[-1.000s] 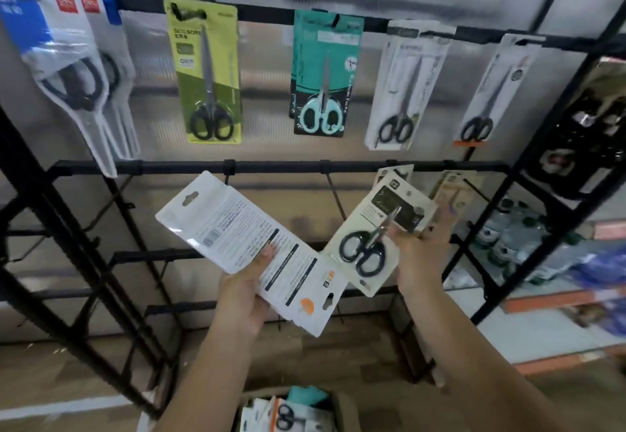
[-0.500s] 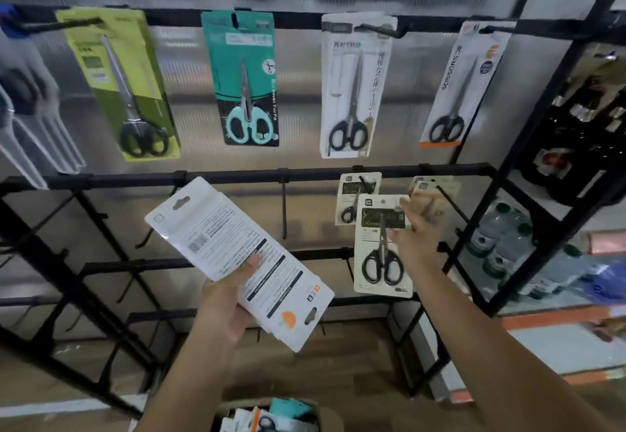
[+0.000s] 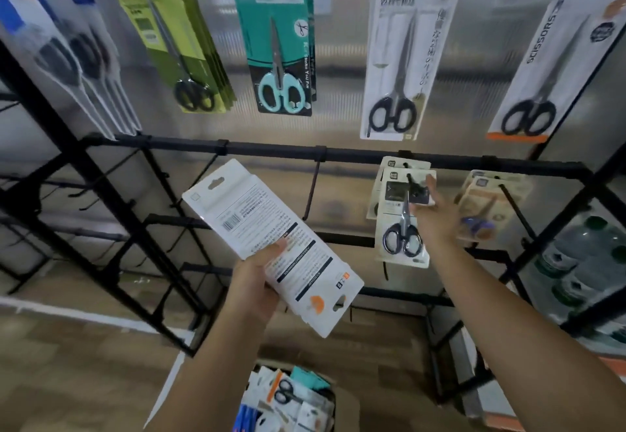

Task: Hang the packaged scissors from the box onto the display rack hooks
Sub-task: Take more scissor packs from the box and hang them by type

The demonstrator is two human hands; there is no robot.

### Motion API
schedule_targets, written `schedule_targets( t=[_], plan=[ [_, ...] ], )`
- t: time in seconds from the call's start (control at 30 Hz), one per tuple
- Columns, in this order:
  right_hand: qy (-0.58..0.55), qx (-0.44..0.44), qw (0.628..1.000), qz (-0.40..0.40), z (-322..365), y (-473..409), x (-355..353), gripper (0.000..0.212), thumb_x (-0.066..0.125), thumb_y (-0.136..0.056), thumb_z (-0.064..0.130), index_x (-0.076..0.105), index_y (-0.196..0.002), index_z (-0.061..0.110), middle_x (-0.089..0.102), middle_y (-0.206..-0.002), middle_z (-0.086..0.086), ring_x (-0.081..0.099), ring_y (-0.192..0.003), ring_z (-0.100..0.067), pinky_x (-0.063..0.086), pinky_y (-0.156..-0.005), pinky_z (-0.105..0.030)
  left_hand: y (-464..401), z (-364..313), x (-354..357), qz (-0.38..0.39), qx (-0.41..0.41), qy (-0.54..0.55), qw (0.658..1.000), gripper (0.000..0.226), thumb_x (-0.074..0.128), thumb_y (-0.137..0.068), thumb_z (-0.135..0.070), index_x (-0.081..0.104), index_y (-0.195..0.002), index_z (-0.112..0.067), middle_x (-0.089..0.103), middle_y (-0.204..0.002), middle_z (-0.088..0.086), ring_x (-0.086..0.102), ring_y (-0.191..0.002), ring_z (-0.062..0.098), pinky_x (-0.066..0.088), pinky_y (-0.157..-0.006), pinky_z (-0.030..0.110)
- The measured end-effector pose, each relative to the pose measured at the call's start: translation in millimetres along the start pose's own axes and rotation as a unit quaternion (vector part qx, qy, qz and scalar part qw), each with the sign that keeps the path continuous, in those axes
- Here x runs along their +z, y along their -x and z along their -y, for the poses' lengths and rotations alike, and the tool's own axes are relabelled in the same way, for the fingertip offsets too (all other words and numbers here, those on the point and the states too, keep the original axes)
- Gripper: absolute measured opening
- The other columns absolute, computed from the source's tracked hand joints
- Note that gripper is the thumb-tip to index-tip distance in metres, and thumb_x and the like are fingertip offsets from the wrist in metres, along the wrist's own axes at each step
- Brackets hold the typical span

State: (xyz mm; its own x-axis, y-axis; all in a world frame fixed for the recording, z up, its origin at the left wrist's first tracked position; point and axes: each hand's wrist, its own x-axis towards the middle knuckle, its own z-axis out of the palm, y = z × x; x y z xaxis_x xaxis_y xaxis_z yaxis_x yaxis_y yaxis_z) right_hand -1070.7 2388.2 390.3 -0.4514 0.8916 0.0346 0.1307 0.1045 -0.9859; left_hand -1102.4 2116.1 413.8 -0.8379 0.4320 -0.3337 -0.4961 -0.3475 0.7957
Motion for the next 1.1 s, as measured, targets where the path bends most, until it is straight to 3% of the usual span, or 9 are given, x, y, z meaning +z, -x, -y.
schedule_targets(
  t=[0.13, 0.27, 0.43, 0.53, 0.63, 0.77, 0.87, 0.93, 1.1],
  plan=[
    [0.062, 0.04, 0.997, 0.021, 0.9, 5.9, -2.2, 0.035, 0.049, -0.091, 0.002, 0.054, -0.125, 0.009, 0.058, -0.123, -0.008, 0.056, -0.109, -0.024, 0.042, -0.08, -0.019, 1.9, -10.9, -6.9, -0.009, 0.004, -0.006, 1.0, 0.048, 0.069, -0.069, -0.014, 0.061, -0.116, -0.008, 0.07, -0.104, 0.016, 0.069, -0.092, 0.034, 0.053, -0.078, 0.052],
    [-0.125, 0.162, 0.979, -0.005, 0.8, 41.2, -18.3, 0.03, 0.05, -0.09, 0.0, 0.055, -0.116, 0.014, 0.056, -0.12, -0.01, 0.054, -0.105, -0.022, 0.047, -0.085, -0.032, 8.9, -39.7, -11.6, 0.044, 0.119, -0.054, 0.99, 0.035, 0.066, -0.077, -0.018, 0.066, -0.112, -0.017, 0.069, -0.111, 0.014, 0.067, -0.1, 0.034, 0.055, -0.077, 0.056],
    [-0.157, 0.146, 0.936, 0.28, 62.3, 92.5, -15.8, 0.019, 0.059, -0.084, 0.009, 0.064, -0.102, 0.013, 0.069, -0.079, -0.006, 0.065, -0.071, -0.018, 0.048, -0.06, -0.027, 19.3, -83.2, -4.3, 0.053, 0.284, -0.104, 0.952, 0.027, 0.072, -0.076, -0.01, 0.071, -0.099, -0.025, 0.074, -0.101, -0.005, 0.07, -0.093, 0.014, 0.056, -0.066, 0.024],
    [-0.189, 0.078, 0.9, 0.384, 111.2, 113.9, -3.4, 0.033, 0.057, -0.078, 0.035, 0.069, -0.102, 0.015, 0.071, -0.084, -0.007, 0.069, -0.073, -0.018, 0.052, -0.055, -0.025, 22.9, -101.9, -1.3, 0.055, 0.362, -0.213, 0.906, 0.033, 0.064, -0.085, -0.006, 0.066, -0.104, -0.033, 0.072, -0.1, -0.02, 0.067, -0.096, 0.001, 0.054, -0.073, 0.017],
    [-0.224, 0.076, 0.861, 0.45, 148.0, 123.6, 9.8, 0.054, 0.042, -0.077, 0.059, 0.075, -0.094, 0.019, 0.072, -0.096, -0.011, 0.071, -0.082, -0.025, 0.057, -0.059, -0.031, 30.8, -121.4, -8.8, 0.033, 0.481, -0.416, 0.771, 0.039, 0.06, -0.086, -0.012, 0.059, -0.117, -0.037, 0.065, -0.114, -0.019, 0.059, -0.108, 0.0, 0.052, -0.09, 0.024],
    [-0.191, 0.108, 0.816, 0.534, 166.8, 134.3, 27.4, 0.067, 0.034, -0.068, 0.075, 0.077, -0.085, 0.027, 0.072, -0.099, -0.011, 0.069, -0.091, -0.03, 0.057, -0.067, -0.041, 26.7, -141.9, -33.0, 0.008, 0.594, -0.671, 0.443, 0.055, 0.074, -0.07, 0.0, 0.063, -0.122, -0.012, 0.062, -0.124, 0.015, 0.059, -0.113, 0.036, 0.043, -0.096, 0.051],
    [-0.123, 0.103, 0.782, 0.602, 162.6, 143.5, 40.4, 0.063, 0.066, -0.062, 0.069, 0.072, -0.104, 0.022, 0.069, -0.107, -0.017, 0.066, -0.097, -0.032, 0.055, -0.079, -0.039, 27.2, -146.2, -49.9, -0.01, 0.622, -0.695, 0.361, 0.049, 0.069, -0.078, -0.017, 0.056, -0.124, -0.025, 0.063, -0.124, 0.011, 0.05, -0.115, 0.032, 0.044, -0.094, 0.051],
    [-0.117, 0.101, 0.782, 0.603, 157.8, 149.5, 50.0, 0.061, 0.085, -0.055, 0.035, 0.068, -0.11, 0.012, 0.071, -0.1, -0.015, 0.069, -0.086, -0.027, 0.057, -0.068, -0.033, 27.9, -145.6, -59.8, -0.037, 0.629, -0.695, 0.347, 0.041, 0.055, -0.082, -0.027, 0.052, -0.123, -0.029, 0.062, -0.126, 0.012, 0.04, -0.119, 0.03, 0.039, -0.096, 0.061],
    [-0.173, 0.125, 0.841, 0.497, 141.8, 170.5, 75.6, 0.059, 0.072, -0.057, -0.005, 0.063, -0.114, 0.006, 0.07, -0.101, -0.018, 0.068, -0.085, -0.031, 0.05, -0.082, -0.044, 27.1, -143.0, -64.9, -0.177, 0.599, -0.625, 0.469, 0.049, 0.072, -0.073, -0.019, 0.065, -0.121, -0.011, 0.046, -0.137, 0.027, 0.023, -0.129, 0.04, 0.028, -0.094, 0.076]
  ],
)
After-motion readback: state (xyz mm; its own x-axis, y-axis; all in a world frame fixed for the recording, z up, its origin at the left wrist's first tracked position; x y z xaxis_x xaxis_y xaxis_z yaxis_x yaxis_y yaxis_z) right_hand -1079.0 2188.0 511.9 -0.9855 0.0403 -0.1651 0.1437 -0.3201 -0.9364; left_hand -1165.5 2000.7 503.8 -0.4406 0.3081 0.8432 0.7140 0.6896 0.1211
